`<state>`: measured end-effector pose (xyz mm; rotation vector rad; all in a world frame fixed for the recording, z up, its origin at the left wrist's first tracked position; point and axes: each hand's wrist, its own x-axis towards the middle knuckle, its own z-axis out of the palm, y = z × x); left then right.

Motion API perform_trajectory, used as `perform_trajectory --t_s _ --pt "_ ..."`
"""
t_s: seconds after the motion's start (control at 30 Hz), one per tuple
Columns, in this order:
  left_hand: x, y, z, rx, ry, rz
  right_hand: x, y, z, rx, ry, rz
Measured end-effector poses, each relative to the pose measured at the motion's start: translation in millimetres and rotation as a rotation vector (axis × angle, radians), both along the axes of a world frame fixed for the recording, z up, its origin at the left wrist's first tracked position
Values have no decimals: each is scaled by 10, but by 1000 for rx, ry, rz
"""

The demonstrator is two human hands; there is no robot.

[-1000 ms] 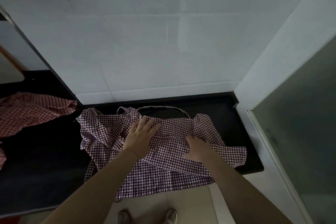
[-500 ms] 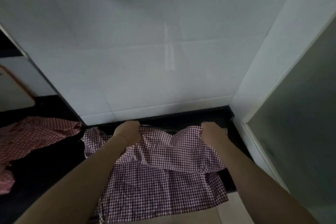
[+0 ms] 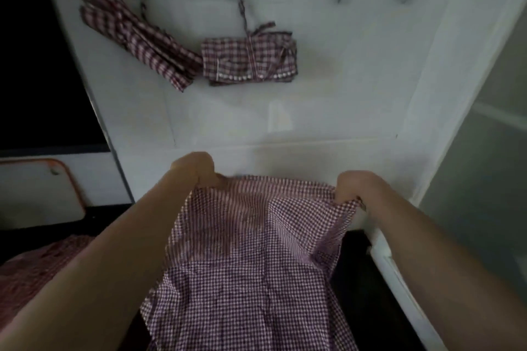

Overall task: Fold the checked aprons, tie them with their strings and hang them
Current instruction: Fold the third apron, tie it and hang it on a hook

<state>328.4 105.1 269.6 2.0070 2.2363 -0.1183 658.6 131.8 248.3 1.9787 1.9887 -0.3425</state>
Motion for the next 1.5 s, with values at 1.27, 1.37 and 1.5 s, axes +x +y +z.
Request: perform_trajectory --t_s 1.27,1.37,1.5 --pt "497 -1101 -3379 -591 -55 -95 148 -976 -2944 -263 264 -24" --pt "460 -1041 -3403 -510 16 -1 276 -925 -3054 -200 203 -170" --pt "463 -829 -3372 -330 -25 94 211 -748 -2994 -56 139 -147"
